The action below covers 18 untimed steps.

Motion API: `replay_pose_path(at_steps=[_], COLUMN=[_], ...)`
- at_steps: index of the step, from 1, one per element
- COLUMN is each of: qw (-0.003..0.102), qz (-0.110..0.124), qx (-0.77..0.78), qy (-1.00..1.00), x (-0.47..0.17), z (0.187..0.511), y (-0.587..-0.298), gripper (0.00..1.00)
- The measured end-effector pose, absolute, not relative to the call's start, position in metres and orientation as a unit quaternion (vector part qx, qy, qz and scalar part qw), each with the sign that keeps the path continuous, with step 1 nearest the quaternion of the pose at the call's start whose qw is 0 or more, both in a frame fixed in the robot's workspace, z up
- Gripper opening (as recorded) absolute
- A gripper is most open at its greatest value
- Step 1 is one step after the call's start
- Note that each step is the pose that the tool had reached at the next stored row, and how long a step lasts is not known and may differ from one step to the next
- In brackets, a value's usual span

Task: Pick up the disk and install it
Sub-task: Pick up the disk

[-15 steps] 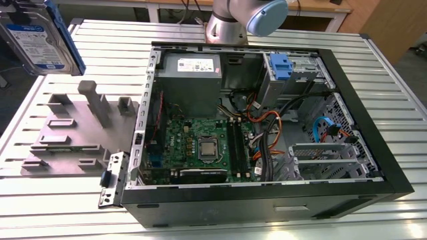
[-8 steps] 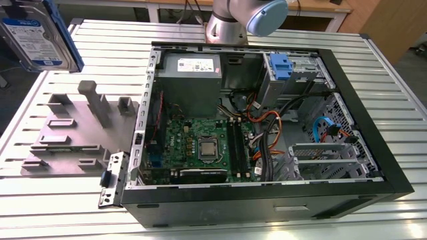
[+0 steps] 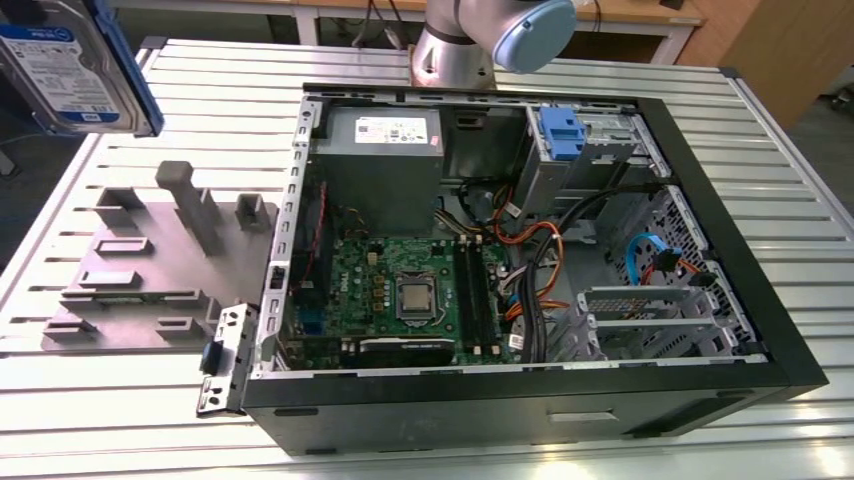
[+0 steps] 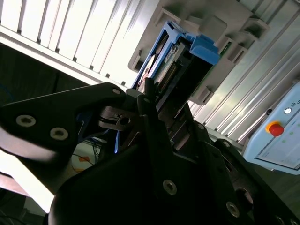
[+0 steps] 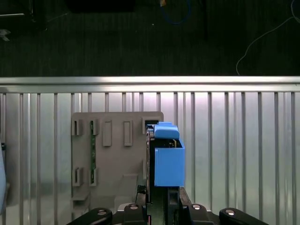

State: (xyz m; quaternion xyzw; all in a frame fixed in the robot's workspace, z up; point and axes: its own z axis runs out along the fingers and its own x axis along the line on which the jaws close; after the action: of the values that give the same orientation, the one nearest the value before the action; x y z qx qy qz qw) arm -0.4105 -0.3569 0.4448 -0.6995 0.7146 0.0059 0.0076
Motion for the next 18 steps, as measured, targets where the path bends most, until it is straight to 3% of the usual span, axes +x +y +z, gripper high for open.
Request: replay_pose_path(at_steps=[18], qw=[0.008], qz=[0.006], qx=[-0.7], qy=[0.715], x=[-0.41], z=[0.469], y=[-0.357], gripper=[0.35])
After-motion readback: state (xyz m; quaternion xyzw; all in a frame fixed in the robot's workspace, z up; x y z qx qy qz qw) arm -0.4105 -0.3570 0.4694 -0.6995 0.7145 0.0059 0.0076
